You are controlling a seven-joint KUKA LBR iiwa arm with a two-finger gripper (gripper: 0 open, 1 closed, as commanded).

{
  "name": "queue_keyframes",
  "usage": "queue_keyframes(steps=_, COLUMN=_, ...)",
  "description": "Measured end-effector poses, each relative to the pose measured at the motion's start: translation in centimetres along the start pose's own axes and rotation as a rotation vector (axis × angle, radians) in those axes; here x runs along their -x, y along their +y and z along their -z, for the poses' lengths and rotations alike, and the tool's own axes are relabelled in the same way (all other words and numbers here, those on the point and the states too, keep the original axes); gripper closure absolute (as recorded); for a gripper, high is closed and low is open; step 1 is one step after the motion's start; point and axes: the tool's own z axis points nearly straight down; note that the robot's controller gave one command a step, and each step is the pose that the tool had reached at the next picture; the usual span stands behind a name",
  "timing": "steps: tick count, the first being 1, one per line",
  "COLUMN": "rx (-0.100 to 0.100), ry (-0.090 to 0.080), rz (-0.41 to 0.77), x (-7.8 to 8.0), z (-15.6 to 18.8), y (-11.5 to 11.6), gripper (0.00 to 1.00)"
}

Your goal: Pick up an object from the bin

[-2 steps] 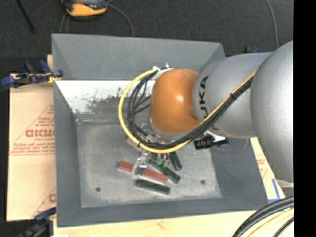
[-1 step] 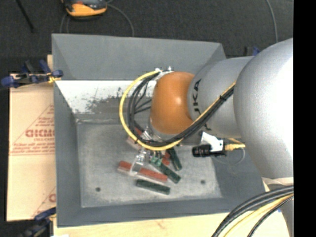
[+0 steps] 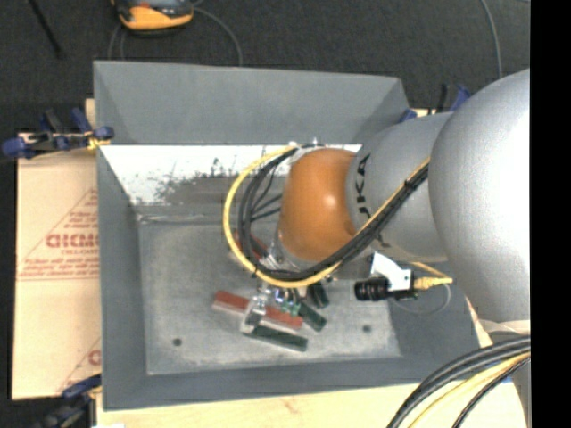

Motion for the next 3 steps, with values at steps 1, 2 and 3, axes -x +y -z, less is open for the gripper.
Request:
queue_keyframes(steps=1, rx=0.003, ry=0.001, rz=-0.181, x=-0.1, z=-3.6, y=0.1, gripper=0.00)
queue_keyframes(steps=2, rx=0.013, ry=0.011, rz=-0.301, x=1.1, z=-3.3, y=0.7, gripper=1.00)
queue_keyframes(steps=3, rx=0.013, ry=0.011, rz=-0.301, x=1.1, z=-3.3, y=0.7, gripper=1.00)
